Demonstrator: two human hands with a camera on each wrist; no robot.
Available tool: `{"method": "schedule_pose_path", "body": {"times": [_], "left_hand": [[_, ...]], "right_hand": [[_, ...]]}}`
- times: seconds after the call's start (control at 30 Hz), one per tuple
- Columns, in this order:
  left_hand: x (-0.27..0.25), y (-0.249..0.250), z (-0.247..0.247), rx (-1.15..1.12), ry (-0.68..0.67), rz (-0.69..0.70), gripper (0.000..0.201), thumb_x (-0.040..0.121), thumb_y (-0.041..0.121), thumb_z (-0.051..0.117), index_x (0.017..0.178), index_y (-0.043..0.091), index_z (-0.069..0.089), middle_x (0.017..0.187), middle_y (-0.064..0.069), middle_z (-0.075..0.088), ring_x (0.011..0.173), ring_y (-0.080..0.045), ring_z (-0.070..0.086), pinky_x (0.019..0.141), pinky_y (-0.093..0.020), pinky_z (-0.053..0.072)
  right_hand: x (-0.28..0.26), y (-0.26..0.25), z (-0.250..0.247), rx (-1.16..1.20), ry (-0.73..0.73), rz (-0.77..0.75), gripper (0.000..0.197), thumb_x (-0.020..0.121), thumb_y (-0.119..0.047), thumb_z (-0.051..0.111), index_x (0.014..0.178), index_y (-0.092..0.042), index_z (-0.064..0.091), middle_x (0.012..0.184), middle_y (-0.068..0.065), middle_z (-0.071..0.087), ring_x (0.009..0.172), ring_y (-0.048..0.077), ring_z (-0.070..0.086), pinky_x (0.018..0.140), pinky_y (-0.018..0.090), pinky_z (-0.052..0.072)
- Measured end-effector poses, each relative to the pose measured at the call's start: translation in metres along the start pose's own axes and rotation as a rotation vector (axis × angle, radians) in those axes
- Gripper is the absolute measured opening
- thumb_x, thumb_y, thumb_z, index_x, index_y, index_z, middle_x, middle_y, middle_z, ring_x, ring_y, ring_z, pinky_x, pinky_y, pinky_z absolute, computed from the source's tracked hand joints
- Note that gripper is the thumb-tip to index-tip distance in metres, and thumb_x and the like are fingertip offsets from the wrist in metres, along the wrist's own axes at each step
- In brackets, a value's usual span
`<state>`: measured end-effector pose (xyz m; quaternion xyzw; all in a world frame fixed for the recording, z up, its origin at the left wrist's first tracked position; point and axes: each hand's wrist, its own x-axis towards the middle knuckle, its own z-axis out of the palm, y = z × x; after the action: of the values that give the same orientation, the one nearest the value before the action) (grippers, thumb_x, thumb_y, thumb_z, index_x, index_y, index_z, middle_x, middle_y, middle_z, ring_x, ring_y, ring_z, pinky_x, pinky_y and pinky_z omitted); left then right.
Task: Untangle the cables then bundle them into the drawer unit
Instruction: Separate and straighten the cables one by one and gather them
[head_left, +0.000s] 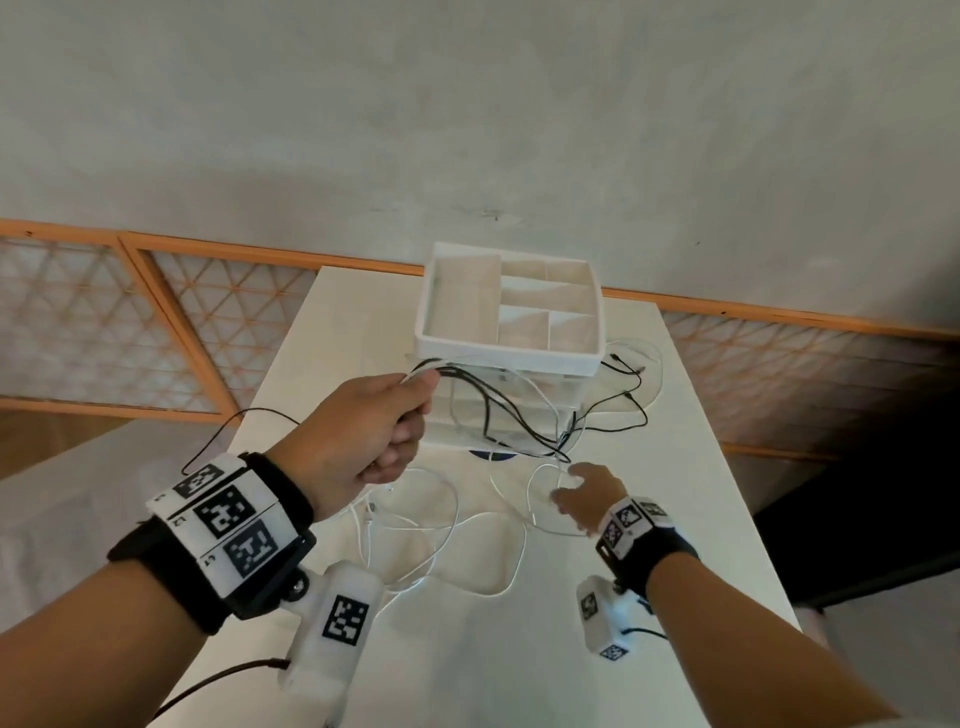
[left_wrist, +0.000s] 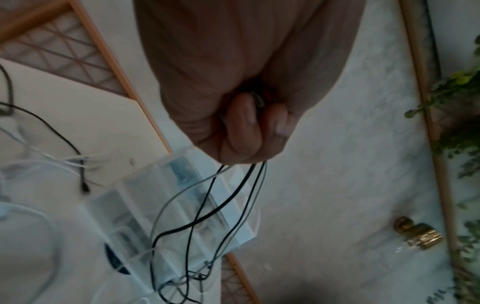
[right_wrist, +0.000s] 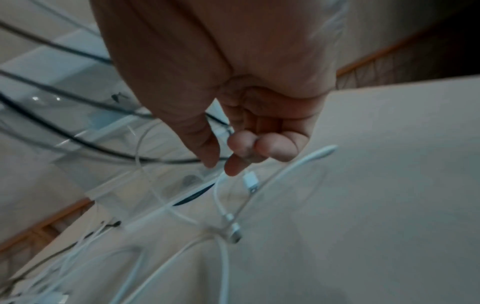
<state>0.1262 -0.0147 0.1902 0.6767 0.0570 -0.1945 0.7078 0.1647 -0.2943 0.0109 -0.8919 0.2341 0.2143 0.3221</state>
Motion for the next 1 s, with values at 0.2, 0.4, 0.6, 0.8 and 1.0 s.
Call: {"method": "schedule_pose_path", "body": {"times": [0.2,0.4,0.6,0.8,1.0], "left_hand": [[-0.001,0.027,0.016,-0.108,-0.025,0.112,0.03,0.101,0.032,0.051,0.077,0.014,0.048,0.052,0.003,0.033,0.039,-0.01,0.027,0.039,-0.021,0.017],[0.018,0.0,-0.008,-0.013,0.272,-0.016,0.022,0.1,0.02,0.051,0.079,0.012,0.05,0.063,-0.003,0.052,0.04,-0.01,0.035,0.035,-0.019,0.025],[0.026,-0.013,-0.004,0.06,0.216,0.0,0.022,0.101,0.018,0.05,0.082,0.009,0.053,0.071,-0.009,0.061,0.048,-0.014,0.041,0.041,-0.023,0.031],[0.024,-0.011,0.019,0.293,-0.029,0.094,0.019,0.104,0.028,0.045,0.1,0.013,0.057,0.098,-0.011,0.074,0.083,-0.03,0.072,0.073,-0.043,0.056],[0.018,-0.023,0.021,0.375,-0.255,-0.012,0.03,0.105,0.035,0.041,0.1,0.006,0.049,0.074,-0.011,0.056,0.053,-0.025,0.056,0.062,-0.044,0.06]], "right_hand": [[-0.015,-0.025,0.019,0.269,0.014,-0.037,0.016,0.092,-0.024,0.059,0.093,-0.015,0.072,0.077,0.003,0.076,0.044,0.018,0.057,0.048,0.024,0.05],[-0.065,-0.047,-0.023,0.39,0.069,-0.494,0.017,0.072,-0.026,0.058,0.077,-0.023,0.073,0.081,0.007,0.075,0.06,0.017,0.067,0.059,0.025,0.048],[-0.113,-0.062,-0.041,0.357,0.02,-0.723,0.028,0.095,0.003,0.05,0.097,-0.021,0.065,0.084,0.007,0.07,0.051,0.019,0.065,0.056,0.03,0.05],[-0.139,-0.08,-0.03,-0.097,-0.001,-1.021,0.014,0.09,-0.004,0.057,0.095,-0.016,0.06,0.08,-0.009,0.075,0.066,-0.001,0.065,0.061,0.016,0.043],[-0.134,-0.097,-0.041,0.007,0.354,-0.897,0.02,0.079,-0.027,0.08,0.076,-0.02,0.061,0.058,-0.009,0.06,0.052,0.004,0.054,0.055,0.016,0.043]]}}
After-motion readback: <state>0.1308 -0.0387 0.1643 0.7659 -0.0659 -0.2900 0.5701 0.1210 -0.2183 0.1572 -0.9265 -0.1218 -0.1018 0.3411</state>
